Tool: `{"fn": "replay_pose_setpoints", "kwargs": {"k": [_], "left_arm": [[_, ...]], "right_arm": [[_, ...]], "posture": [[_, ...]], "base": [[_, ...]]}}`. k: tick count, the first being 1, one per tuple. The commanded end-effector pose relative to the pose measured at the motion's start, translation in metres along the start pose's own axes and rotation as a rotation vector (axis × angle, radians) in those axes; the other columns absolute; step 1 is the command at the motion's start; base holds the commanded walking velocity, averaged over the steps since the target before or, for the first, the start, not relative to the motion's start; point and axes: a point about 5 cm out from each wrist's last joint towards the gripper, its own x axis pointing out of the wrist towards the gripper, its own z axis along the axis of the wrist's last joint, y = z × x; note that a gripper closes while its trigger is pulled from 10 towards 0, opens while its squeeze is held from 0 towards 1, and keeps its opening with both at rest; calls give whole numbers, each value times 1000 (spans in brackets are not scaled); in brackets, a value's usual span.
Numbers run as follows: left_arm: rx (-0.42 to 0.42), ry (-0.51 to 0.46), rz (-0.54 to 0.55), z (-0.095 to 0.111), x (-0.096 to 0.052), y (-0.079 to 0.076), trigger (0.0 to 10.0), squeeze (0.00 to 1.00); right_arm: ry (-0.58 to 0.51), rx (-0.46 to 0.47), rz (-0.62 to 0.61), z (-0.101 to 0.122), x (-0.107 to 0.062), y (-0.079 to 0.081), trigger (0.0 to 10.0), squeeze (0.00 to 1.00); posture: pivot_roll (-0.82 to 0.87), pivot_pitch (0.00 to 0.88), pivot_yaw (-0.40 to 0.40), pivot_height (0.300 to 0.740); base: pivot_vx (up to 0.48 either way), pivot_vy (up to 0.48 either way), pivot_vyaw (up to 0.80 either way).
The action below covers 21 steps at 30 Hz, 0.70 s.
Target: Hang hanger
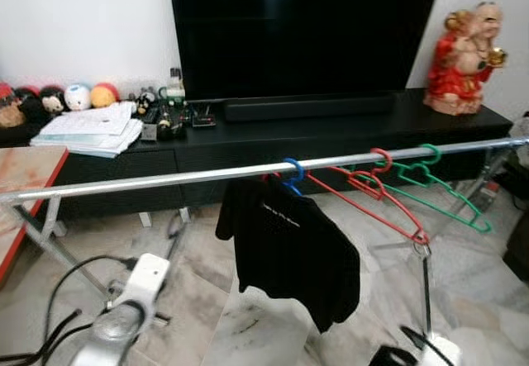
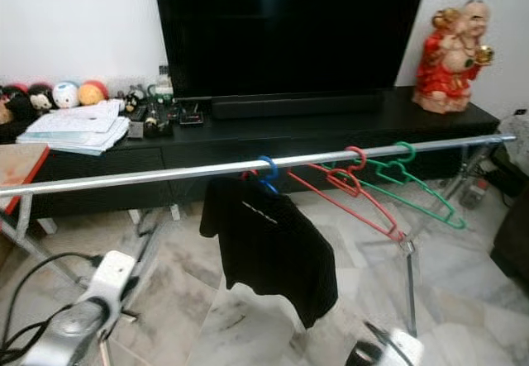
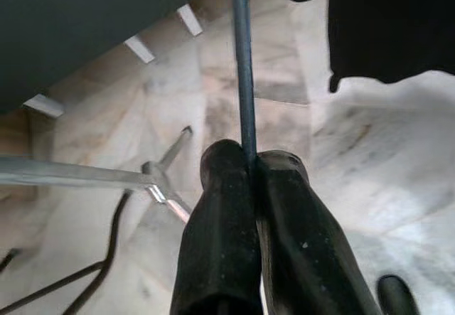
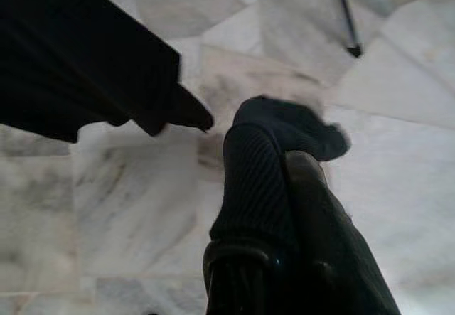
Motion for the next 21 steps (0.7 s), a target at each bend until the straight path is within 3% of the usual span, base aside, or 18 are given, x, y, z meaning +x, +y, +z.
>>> {"fn": "replay_pose_setpoints", "kwargs": {"k": [1,4,10,12,18,21], "left_arm": [[-6,-20,-32,5,1,-7,10000,0],[-9,-75,-73,11,-1,-12,10000,0],[47,-59,-94,11,-3,-9,10000,0],[54,-84,-97,20,-3,-3,10000,0],[109,-150,-149,41,1,-7,10000,0],[89,-170,-107,54,5,-3,10000,0]], "right_arm": [[1,-4,-15,0,0,-7,10000,0],[0,-6,-15,0,0,-8,10000,0],[1,-12,-14,0,0,-8,10000,0],[1,-15,-12,1,0,-8,10000,0],[1,-24,-7,1,0,-8,10000,0],[0,-27,-7,2,0,-8,10000,0]], "posture": [[137,0,9,740],[138,0,6,740],[137,0,6,740],[138,0,3,740],[136,0,0,740],[134,0,0,740]], "base": [[0,0,0],[0,0,0],[0,0,0],[0,0,0],[0,0,0],[0,0,0]]}}
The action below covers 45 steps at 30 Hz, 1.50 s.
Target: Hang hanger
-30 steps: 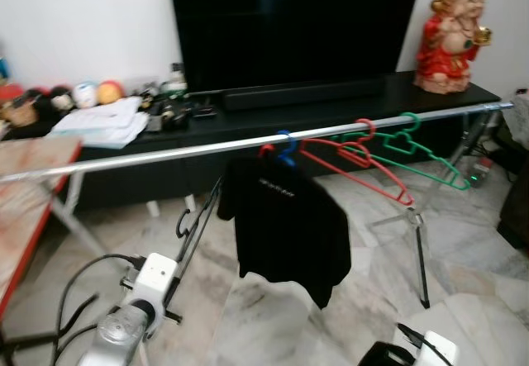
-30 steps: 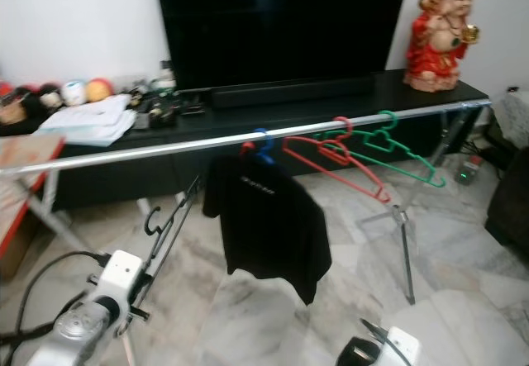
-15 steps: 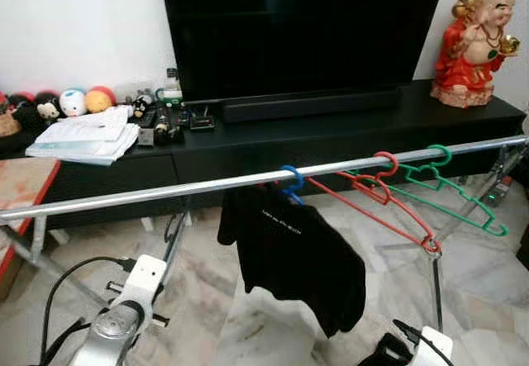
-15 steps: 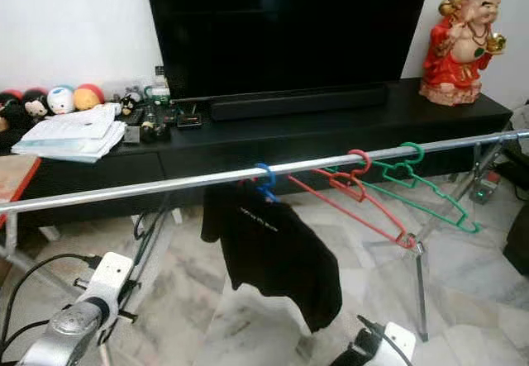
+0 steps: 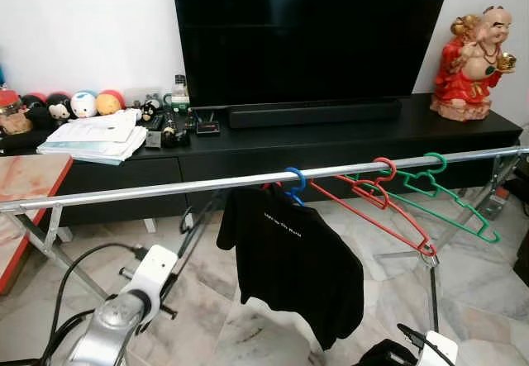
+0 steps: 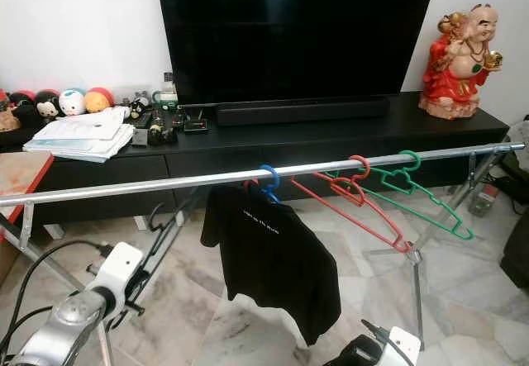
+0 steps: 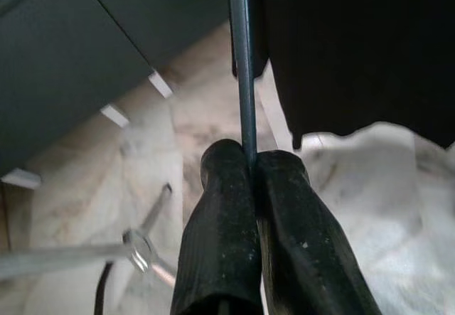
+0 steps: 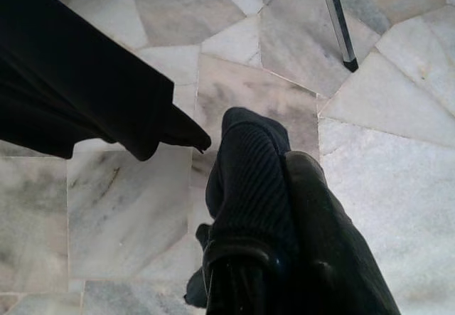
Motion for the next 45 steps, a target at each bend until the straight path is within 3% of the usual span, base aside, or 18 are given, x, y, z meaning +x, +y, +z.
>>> {"fn": "replay_pose_setpoints", "kwargs": {"k": [1,10,16,19,31,43,45], "left_arm": [[7,-25,38,12,4,8,10000,0],[-39,-38,63,29,14,8,10000,0],[-122,22,115,35,22,7,10000,0],[-186,52,147,35,25,8,10000,0],[-210,180,151,21,25,7,10000,0],[-234,142,172,37,33,6,10000,0],[-234,113,167,50,38,5,10000,0]], "right_arm": [[-8,-7,2,3,1,0,10000,0],[-7,-22,6,4,1,0,10000,0],[-4,-25,10,4,1,0,10000,0],[-2,-23,12,4,1,1,10000,0],[4,-19,20,3,1,2,10000,0],[4,-13,21,3,1,2,10000,0],[3,-9,21,2,1,3,10000,0]], "posture": [[134,0,0,740],[128,0,-3,740],[126,0,-5,740],[124,0,-3,740],[124,0,2,740],[122,0,7,740],[117,0,12,740]], "base": [[0,0,0],[0,0,0],[0,0,0],[0,0,0],[0,0,0],[0,0,0],[0,0,0]]}}
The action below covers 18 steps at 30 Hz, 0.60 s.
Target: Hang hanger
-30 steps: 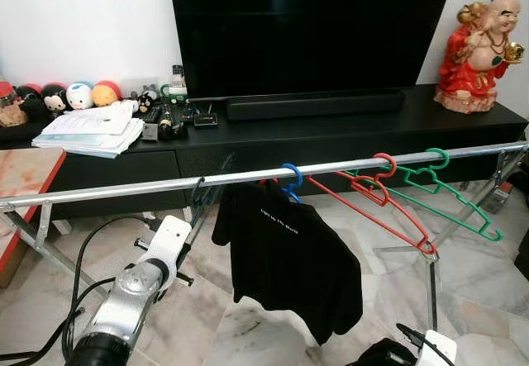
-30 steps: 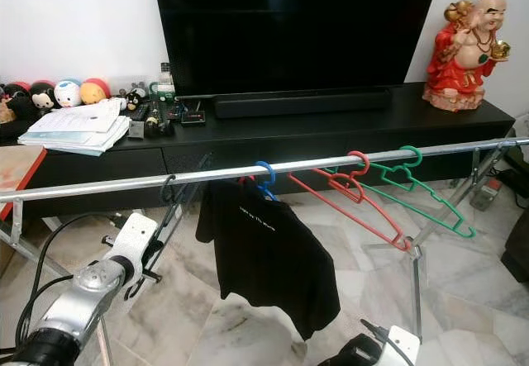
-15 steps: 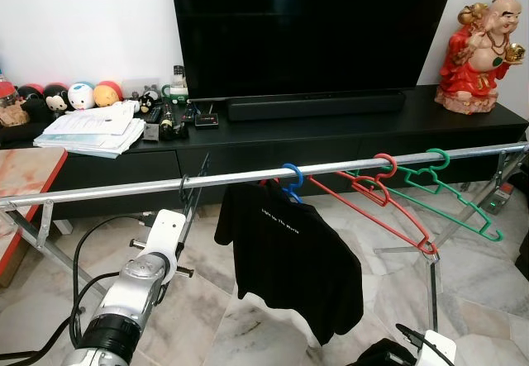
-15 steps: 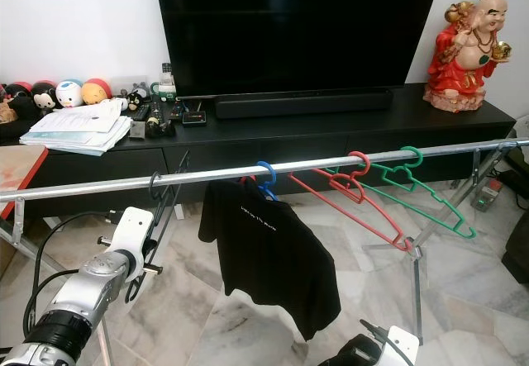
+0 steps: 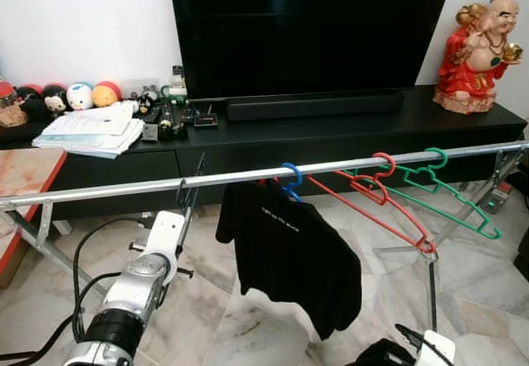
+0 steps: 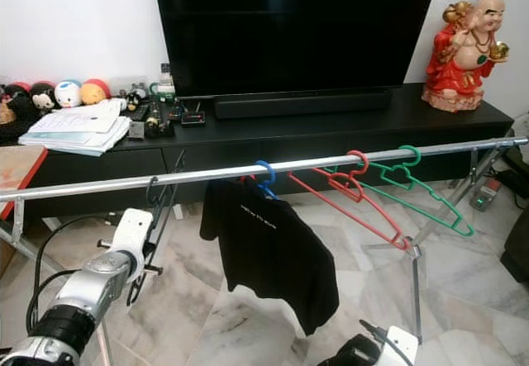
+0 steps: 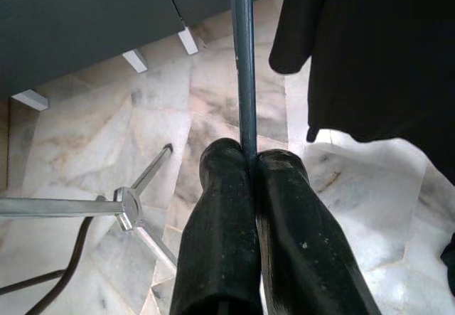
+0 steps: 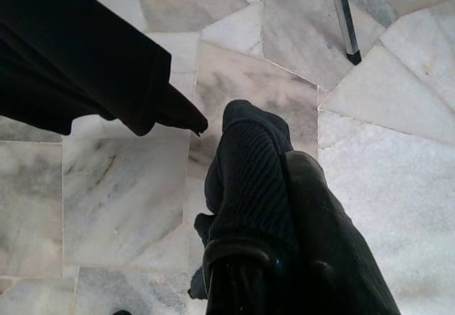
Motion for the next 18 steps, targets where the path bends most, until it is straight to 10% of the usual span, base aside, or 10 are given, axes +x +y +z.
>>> {"fn": "replay_pose_setpoints", "kwargs": {"k": [1,18], "left_arm": [[-12,-27,2,13,3,-2,10000,0],[39,65,10,2,6,7,10000,0]], "right_arm": [[-9,8,3,3,1,2,10000,0],[1,16,8,0,0,4,10000,0]], "posture": [[117,0,12,740],[112,0,37,740]], "base": [[0,0,0],[0,0,0]]}}
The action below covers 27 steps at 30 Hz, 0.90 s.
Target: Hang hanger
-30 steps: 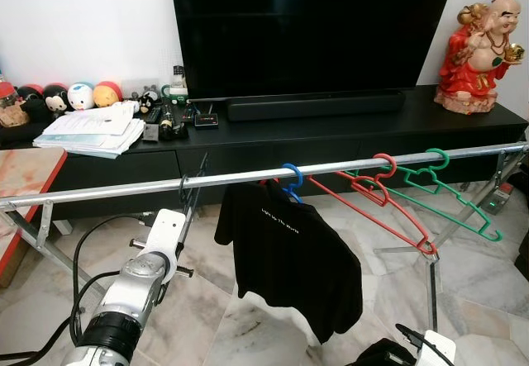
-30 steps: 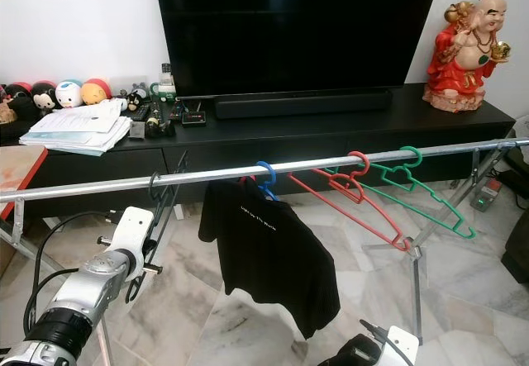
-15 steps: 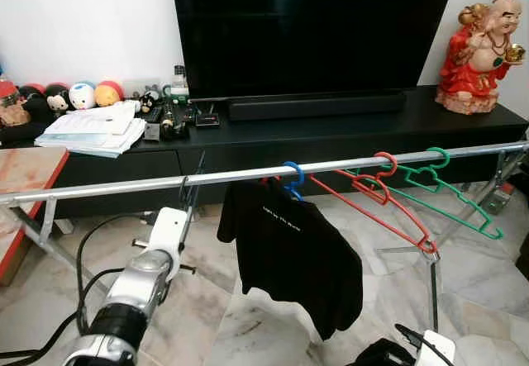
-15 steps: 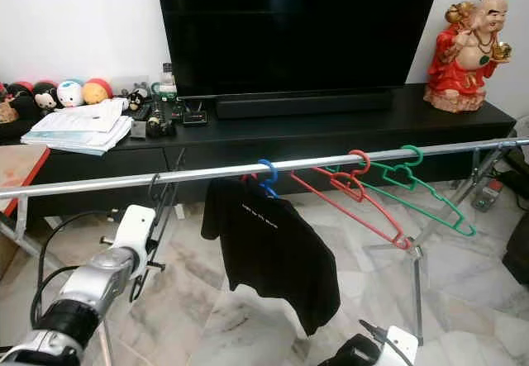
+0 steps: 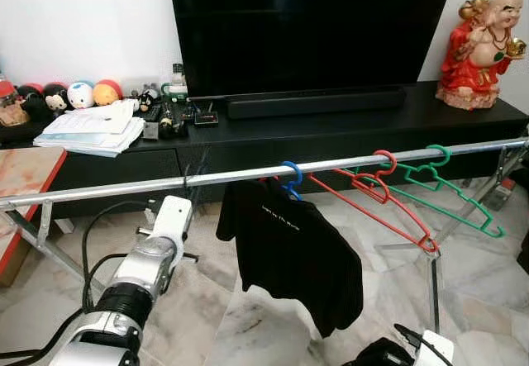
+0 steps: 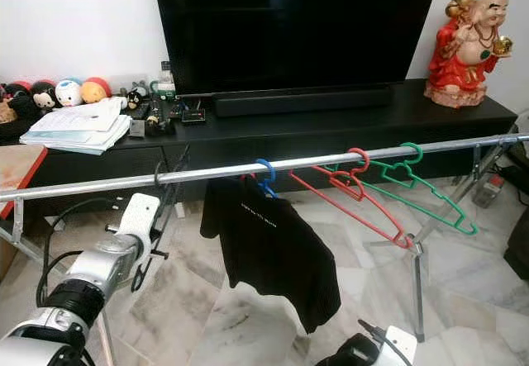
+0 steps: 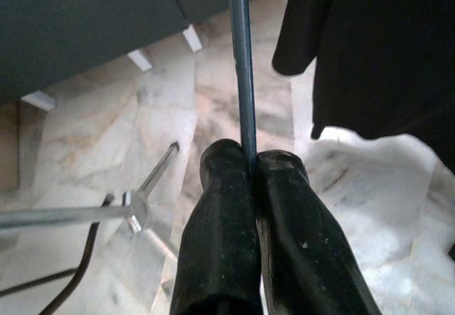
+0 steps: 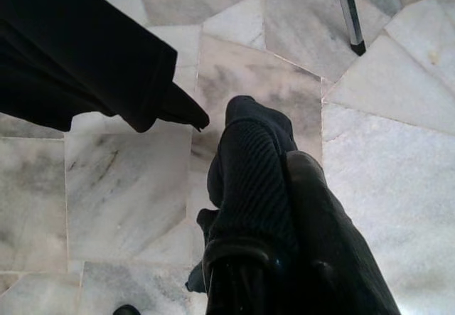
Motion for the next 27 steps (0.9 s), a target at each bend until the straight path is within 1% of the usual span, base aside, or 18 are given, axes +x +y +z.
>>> {"fn": "replay_pose_setpoints", "kwargs": {"k": [1,2,6,7,8,9,10,13,17,19,21,24,27], "left_arm": [[16,33,-1,-9,0,2,10000,0],[9,44,-3,-15,-1,2,10000,0],[8,33,-11,-21,-3,0,10000,0],[0,12,-16,-20,-4,-1,10000,392],[0,12,-16,-20,-4,-1,10000,392],[-10,-12,-20,-18,-4,-2,10000,392],[-11,-37,-32,-15,-5,-3,10000,1000],[-10,-105,-48,-6,-8,-3,10000,1000],[-18,-108,-47,-6,-10,-1,10000,1000],[-16,-133,-58,-5,-14,1,10000,1000],[-17,-136,-60,-5,-15,1,10000,1000],[6,-152,-75,-4,-18,3,10000,1000],[17,-148,-83,-4,-19,4,10000,1000]], "right_arm": [[-3,11,3,1,0,2,10000,0],[-2,11,4,1,0,2,10000,0],[0,9,4,0,0,1,10000,0],[0,8,4,0,0,1,10000,0],[0,8,4,0,0,1,10000,0],[0,7,4,0,0,1,10000,0],[0,5,4,1,0,1,10000,0],[-1,1,6,2,0,1,10000,0],[-2,-2,6,2,1,1,10000,0],[-4,-2,7,3,1,1,10000,0],[-5,-2,7,3,1,1,10000,0],[-5,-2,7,4,1,1,10000,0],[-4,-4,8,4,1,1,10000,0]], "posture": [[112,0,37,740],[111,0,38,740],[113,0,38,740],[117,0,34,740],[117,0,34,740],[118,0,33,740],[121,0,30,740],[127,0,25,740],[125,0,26,740],[122,0,29,740],[122,0,29,740],[126,0,30,740],[127,0,33,740]], "base": [[0,0,0],[0,0,0],[0,0,0],[0,0,0],[0,0,0],[0,0,0],[0,0,0],[0,0,0],[0,0,0],[0,0,0],[0,0,0],[0,0,0],[0,0,0]]}}
